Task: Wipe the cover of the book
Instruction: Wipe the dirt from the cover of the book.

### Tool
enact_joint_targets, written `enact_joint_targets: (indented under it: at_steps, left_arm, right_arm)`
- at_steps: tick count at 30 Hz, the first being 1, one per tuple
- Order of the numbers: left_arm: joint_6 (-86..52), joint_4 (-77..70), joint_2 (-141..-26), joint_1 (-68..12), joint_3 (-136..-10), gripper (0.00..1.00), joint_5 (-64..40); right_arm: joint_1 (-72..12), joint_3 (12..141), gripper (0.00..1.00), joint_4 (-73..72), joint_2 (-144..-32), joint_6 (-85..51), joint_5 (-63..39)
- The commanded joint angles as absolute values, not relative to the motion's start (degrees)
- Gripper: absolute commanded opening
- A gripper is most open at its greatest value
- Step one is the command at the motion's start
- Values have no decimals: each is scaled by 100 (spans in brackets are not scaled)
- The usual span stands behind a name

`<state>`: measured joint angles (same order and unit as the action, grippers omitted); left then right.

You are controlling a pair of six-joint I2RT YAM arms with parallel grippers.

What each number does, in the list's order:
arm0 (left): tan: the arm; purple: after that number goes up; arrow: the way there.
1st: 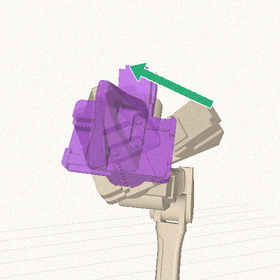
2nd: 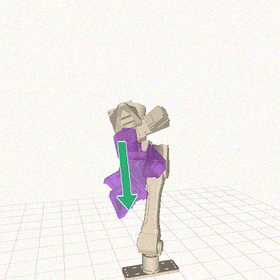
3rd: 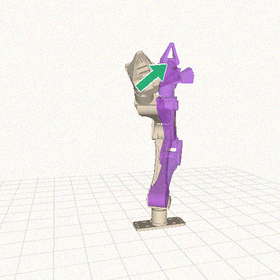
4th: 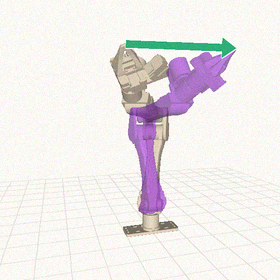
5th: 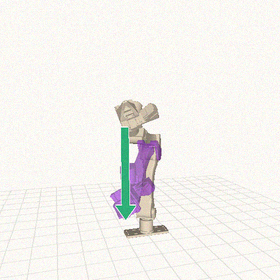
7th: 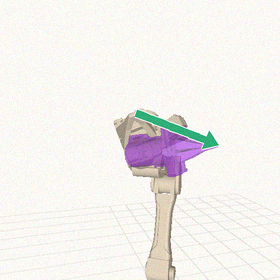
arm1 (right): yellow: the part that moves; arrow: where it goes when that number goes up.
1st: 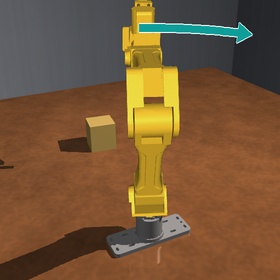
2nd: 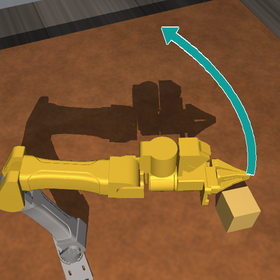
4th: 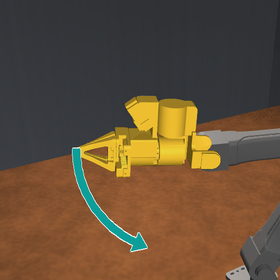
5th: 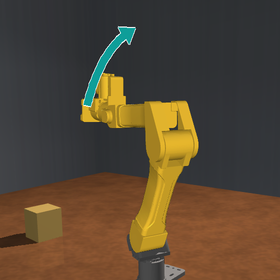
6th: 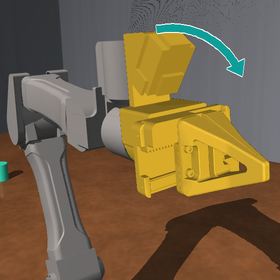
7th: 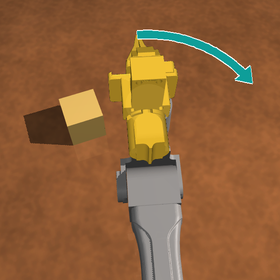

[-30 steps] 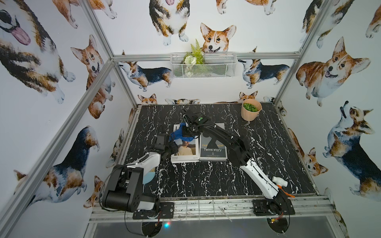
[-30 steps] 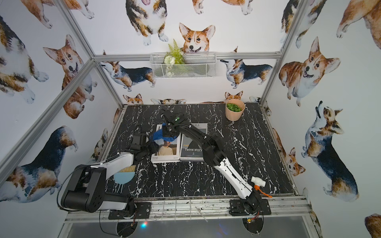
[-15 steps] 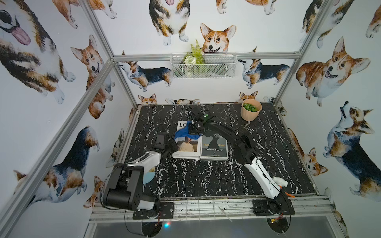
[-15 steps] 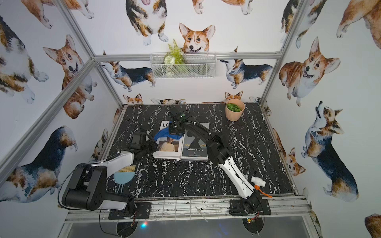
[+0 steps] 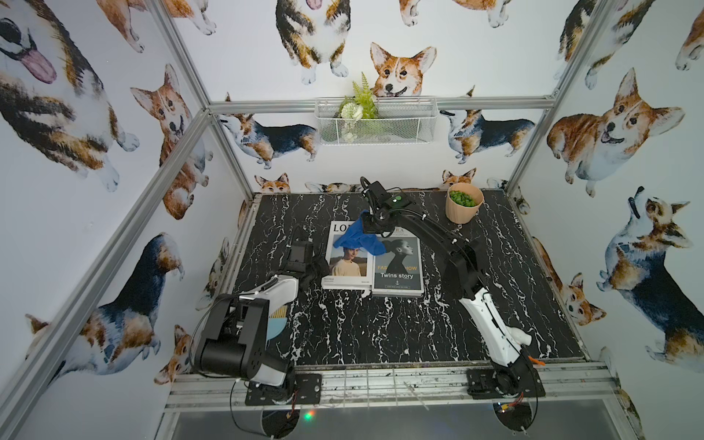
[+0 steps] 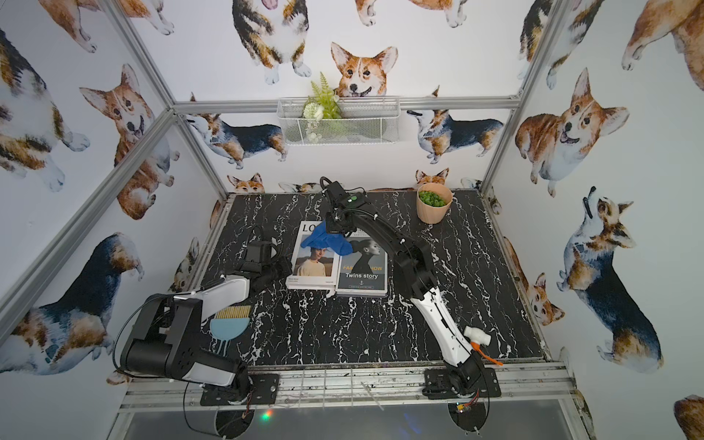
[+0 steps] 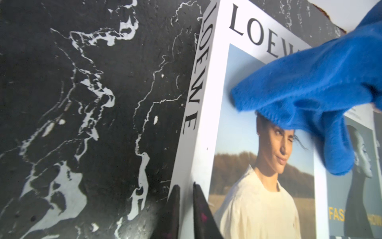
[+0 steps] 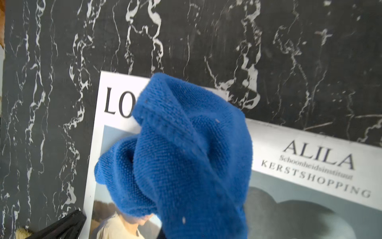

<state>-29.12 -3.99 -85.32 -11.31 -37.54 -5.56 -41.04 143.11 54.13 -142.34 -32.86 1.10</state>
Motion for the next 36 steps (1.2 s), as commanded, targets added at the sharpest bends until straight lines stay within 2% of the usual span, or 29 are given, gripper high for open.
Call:
enact_joint_targets:
  at_steps: [1,4,14,21,30,36]
  left_arm:
    - [-2753,676,-8395,-1138,-3805,46,-467]
    - [-2720,677,-8188,-1143,-3835,55,-330]
    - [-2517,404,-8723,-1160,-4380,59,-550]
    - [-2382,860,-9527,-1178,-5136,53,-541]
    - [-2585,943,-9543,-1186,-5031,51,-685]
    - [-2703,879,-8922,-1221,-4549,51,-613]
  right_arm:
    - [-4114,14544,0,4852,-14247,-3197,-1]
    - [-4126,14350,0,4220,-14099,-3196,-202]
    - [-4140,14620,0,3543,-14372,-3138,18]
    - [-4166,14829,0,4384,-14869,-2951,-113]
    - [-4147,13766,0,4186,-13596,-2251,179]
    - [-3706,14631,0,4193,-14413,-2951,-168]
